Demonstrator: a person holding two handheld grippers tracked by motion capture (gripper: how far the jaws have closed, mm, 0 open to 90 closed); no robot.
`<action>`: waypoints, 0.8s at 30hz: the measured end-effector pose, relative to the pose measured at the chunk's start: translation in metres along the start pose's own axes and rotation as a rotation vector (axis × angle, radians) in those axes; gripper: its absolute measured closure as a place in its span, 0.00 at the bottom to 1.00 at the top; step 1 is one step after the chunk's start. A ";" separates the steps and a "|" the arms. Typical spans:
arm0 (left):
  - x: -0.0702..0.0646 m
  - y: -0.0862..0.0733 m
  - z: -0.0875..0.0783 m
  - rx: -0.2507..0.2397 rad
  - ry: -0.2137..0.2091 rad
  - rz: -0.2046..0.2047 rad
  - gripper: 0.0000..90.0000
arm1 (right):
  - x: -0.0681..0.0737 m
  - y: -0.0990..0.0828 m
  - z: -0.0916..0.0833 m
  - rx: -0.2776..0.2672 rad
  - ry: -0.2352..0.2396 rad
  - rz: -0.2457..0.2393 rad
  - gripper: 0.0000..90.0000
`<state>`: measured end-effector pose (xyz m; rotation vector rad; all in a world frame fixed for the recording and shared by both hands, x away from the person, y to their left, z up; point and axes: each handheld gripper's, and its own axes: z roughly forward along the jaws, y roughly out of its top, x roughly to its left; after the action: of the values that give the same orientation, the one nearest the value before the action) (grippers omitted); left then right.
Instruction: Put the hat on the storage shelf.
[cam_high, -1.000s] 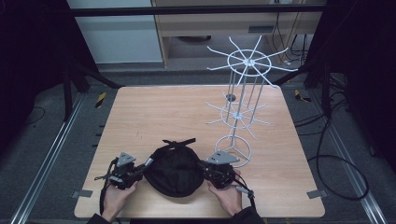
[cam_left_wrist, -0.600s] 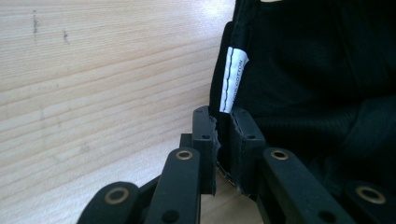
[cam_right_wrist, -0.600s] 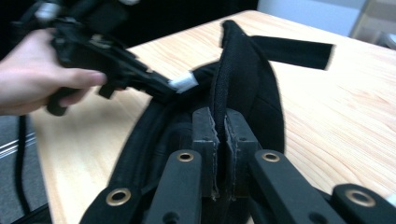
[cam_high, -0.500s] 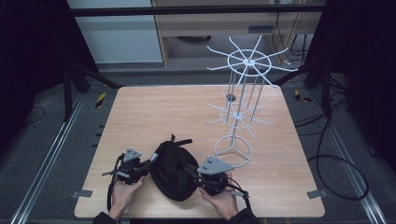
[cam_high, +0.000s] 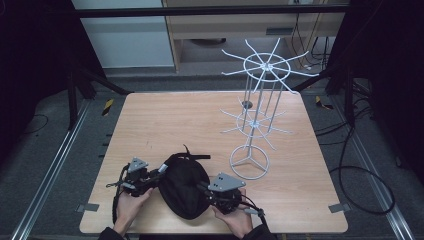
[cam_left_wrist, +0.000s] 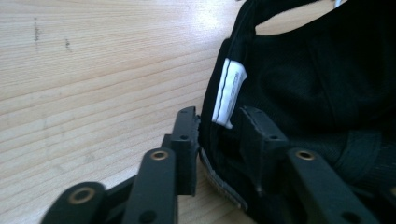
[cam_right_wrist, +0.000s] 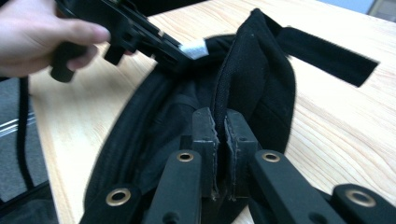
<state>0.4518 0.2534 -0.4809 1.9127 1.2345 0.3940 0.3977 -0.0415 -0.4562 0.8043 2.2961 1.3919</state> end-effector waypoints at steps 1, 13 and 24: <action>0.000 0.000 0.000 0.000 0.000 0.000 0.68 | 0.000 -0.001 0.000 0.004 -0.011 -0.002 0.94; -0.008 0.010 -0.043 -0.090 -0.019 -0.014 0.60 | -0.006 -0.003 -0.003 0.005 -0.066 0.035 0.94; -0.056 0.030 -0.041 -0.117 -0.122 0.017 0.59 | -0.007 -0.005 -0.003 0.006 -0.051 0.039 0.94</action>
<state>0.4181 0.2181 -0.4241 1.8203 1.0930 0.3456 0.4000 -0.0494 -0.4596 0.8805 2.2585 1.3651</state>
